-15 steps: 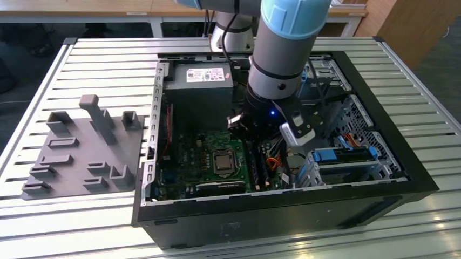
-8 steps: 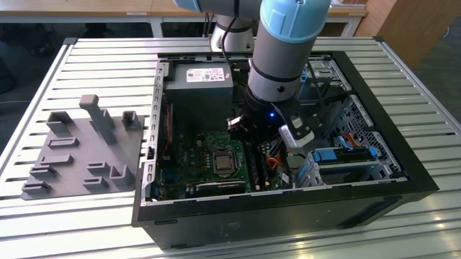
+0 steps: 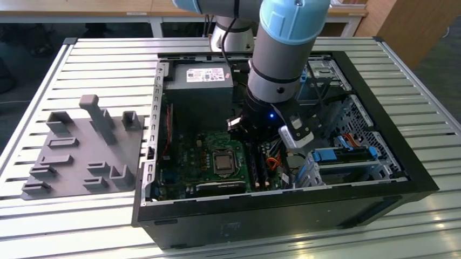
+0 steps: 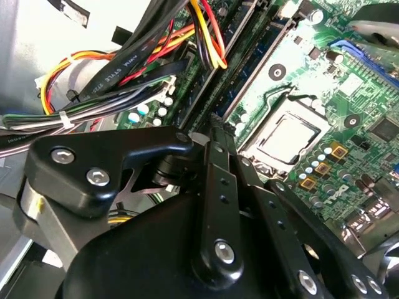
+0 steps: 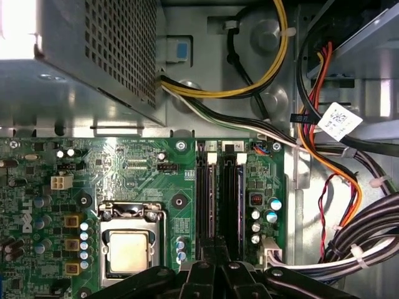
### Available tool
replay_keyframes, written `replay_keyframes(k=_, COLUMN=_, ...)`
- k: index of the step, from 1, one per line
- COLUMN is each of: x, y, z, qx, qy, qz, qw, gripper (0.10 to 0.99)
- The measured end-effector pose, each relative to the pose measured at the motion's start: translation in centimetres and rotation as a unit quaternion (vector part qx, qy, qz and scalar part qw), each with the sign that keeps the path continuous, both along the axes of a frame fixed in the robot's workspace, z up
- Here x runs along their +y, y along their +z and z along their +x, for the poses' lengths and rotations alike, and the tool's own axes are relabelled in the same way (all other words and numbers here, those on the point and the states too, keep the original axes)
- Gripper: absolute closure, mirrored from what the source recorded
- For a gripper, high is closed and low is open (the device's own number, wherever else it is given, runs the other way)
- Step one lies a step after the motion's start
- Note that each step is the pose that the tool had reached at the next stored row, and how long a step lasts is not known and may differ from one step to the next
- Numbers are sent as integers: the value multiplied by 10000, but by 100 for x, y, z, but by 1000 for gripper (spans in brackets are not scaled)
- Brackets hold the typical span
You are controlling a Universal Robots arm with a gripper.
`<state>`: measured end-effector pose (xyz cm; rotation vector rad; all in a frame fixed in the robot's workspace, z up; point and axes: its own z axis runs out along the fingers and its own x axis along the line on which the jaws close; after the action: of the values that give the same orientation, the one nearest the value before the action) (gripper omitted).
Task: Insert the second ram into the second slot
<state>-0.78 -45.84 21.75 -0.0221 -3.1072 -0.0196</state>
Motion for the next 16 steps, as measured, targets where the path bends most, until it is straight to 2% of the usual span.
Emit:
replay_keyframes(k=7, x=-2, y=217, z=-1, qx=3, qy=0, qz=-6, qw=10000, gripper=980)
replay_keyframes(k=16, x=0, y=354, z=-1, qx=3, qy=0, qz=-7, qw=10000, gripper=980)
